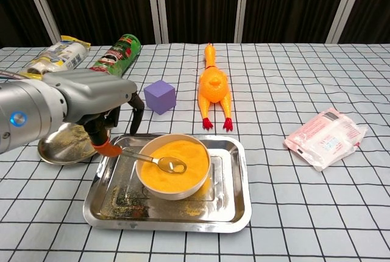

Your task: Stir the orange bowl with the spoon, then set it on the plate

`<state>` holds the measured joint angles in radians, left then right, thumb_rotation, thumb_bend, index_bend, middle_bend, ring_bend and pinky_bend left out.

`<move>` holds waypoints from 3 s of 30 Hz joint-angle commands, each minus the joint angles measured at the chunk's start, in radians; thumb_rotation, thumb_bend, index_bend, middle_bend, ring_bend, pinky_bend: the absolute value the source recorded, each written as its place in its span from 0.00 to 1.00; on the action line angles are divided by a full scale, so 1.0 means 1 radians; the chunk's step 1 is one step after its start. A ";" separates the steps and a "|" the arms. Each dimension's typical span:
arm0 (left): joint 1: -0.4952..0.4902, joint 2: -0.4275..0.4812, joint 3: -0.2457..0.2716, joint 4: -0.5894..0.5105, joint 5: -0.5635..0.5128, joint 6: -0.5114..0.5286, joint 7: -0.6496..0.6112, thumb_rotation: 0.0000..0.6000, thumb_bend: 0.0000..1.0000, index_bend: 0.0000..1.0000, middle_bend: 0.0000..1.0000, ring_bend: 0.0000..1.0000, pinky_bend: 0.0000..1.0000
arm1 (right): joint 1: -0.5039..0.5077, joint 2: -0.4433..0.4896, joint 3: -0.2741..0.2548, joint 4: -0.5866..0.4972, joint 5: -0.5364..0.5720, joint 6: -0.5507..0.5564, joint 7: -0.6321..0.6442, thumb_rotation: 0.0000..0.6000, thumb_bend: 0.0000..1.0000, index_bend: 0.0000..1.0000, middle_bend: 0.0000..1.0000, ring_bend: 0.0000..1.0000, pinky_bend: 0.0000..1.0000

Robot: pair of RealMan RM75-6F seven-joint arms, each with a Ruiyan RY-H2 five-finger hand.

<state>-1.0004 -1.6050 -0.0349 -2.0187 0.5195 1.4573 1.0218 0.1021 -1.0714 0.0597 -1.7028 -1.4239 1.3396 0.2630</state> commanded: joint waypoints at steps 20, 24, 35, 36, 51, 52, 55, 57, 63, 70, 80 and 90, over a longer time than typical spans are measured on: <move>0.014 -0.053 -0.030 0.035 -0.033 -0.021 0.037 1.00 0.47 0.46 1.00 0.95 0.93 | 0.001 0.002 0.000 -0.003 0.002 -0.003 0.005 1.00 0.40 0.00 0.00 0.00 0.00; 0.016 -0.062 -0.030 0.042 -0.038 -0.022 0.046 1.00 0.47 0.46 1.00 0.95 0.93 | 0.000 0.002 0.000 -0.003 0.002 -0.003 0.007 1.00 0.40 0.00 0.00 0.00 0.00; 0.024 -0.071 -0.040 0.049 -0.037 -0.022 0.053 1.00 0.51 0.47 1.00 0.95 0.93 | 0.001 0.003 0.000 -0.004 0.003 -0.006 0.009 1.00 0.40 0.00 0.00 0.00 0.00; 0.024 -0.072 -0.040 0.049 -0.038 -0.023 0.053 1.00 0.51 0.48 1.00 0.95 0.93 | 0.001 0.003 0.000 -0.004 0.003 -0.006 0.010 1.00 0.40 0.00 0.00 0.00 0.00; 0.033 -0.079 -0.041 0.056 -0.032 -0.024 0.072 1.00 0.55 0.50 1.00 0.95 0.93 | 0.001 0.004 -0.001 -0.004 0.002 -0.005 0.010 1.00 0.40 0.00 0.00 0.00 0.00; 0.034 -0.080 -0.041 0.056 -0.032 -0.024 0.072 1.00 0.55 0.50 1.00 0.95 0.93 | 0.001 0.004 -0.001 -0.004 0.002 -0.005 0.010 1.00 0.41 0.00 0.00 0.00 0.00; 0.037 -0.081 -0.041 0.057 -0.028 -0.023 0.073 1.00 0.57 0.51 1.00 0.95 0.93 | 0.000 0.004 -0.001 -0.005 0.002 -0.005 0.010 1.00 0.40 0.00 0.00 0.00 0.00; 0.039 -0.081 -0.040 0.057 -0.025 -0.023 0.073 1.00 0.57 0.51 1.00 0.95 0.93 | 0.001 0.004 -0.001 -0.005 0.002 -0.005 0.010 1.00 0.40 0.00 0.00 0.00 0.00; 0.044 -0.077 -0.039 0.053 -0.014 -0.022 0.075 1.00 0.60 0.52 1.00 0.95 0.93 | 0.001 0.004 -0.001 -0.005 0.001 -0.005 0.010 1.00 0.40 0.00 0.00 0.00 0.00; 0.050 -0.071 -0.037 0.048 0.014 -0.017 0.074 1.00 0.60 0.54 1.00 0.95 0.93 | 0.001 0.004 -0.001 -0.005 0.002 -0.005 0.010 1.00 0.40 0.00 0.00 0.00 0.00; 0.063 -0.063 -0.020 0.070 0.114 0.003 0.067 1.00 0.60 0.57 1.00 0.95 0.93 | 0.001 0.004 -0.002 -0.006 0.001 -0.006 0.009 1.00 0.40 0.00 0.00 0.00 0.00; 0.076 -0.073 -0.001 0.095 0.181 0.000 0.068 1.00 0.60 0.63 1.00 0.95 0.93 | 0.001 0.004 -0.002 -0.006 0.001 -0.005 0.011 1.00 0.40 0.00 0.00 0.00 0.00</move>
<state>-0.9264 -1.6770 -0.0382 -1.9265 0.6961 1.4583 1.0884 0.1028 -1.0670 0.0581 -1.7083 -1.4228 1.3344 0.2740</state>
